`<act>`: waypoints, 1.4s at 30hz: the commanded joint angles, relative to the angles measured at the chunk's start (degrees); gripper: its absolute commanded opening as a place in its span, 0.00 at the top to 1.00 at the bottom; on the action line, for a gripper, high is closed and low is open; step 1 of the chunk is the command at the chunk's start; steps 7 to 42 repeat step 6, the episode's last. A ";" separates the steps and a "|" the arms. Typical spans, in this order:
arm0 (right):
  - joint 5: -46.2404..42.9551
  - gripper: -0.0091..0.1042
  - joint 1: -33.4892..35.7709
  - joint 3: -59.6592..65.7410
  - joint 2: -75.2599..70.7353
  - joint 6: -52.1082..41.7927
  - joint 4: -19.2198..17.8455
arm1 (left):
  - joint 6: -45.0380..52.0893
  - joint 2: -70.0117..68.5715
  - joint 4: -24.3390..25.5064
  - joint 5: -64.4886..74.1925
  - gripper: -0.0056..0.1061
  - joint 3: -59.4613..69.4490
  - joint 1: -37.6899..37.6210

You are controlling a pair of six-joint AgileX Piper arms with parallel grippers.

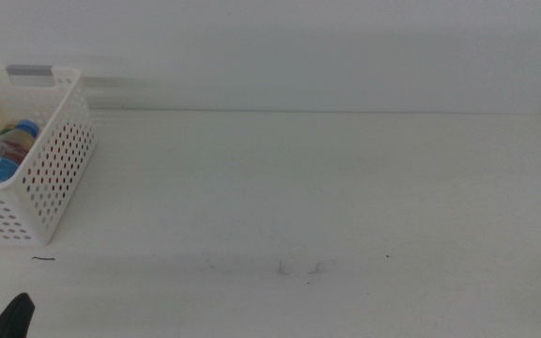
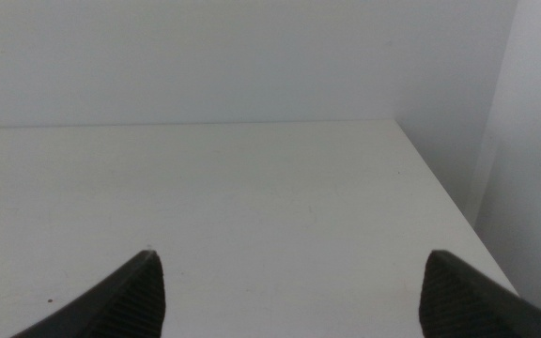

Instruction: Use arms to grab the bottles and put them into the dustbin to the left of the table.

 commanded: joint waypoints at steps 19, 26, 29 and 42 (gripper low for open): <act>-0.70 0.14 -0.48 0.24 -0.22 -0.25 -0.16 | 0.05 -0.22 0.37 -0.98 0.11 0.05 -0.15; -0.70 0.14 -0.48 0.24 -0.22 -0.25 -0.16 | 0.05 -0.22 0.37 -0.98 0.11 0.05 -0.15; -0.70 0.14 -0.48 0.24 -0.22 -0.25 -0.16 | 0.05 -0.22 0.37 -0.98 0.11 0.05 -0.15; -0.70 0.14 -0.48 0.24 -0.22 -0.25 -0.16 | 0.05 -0.22 0.37 -0.98 0.11 0.05 -0.15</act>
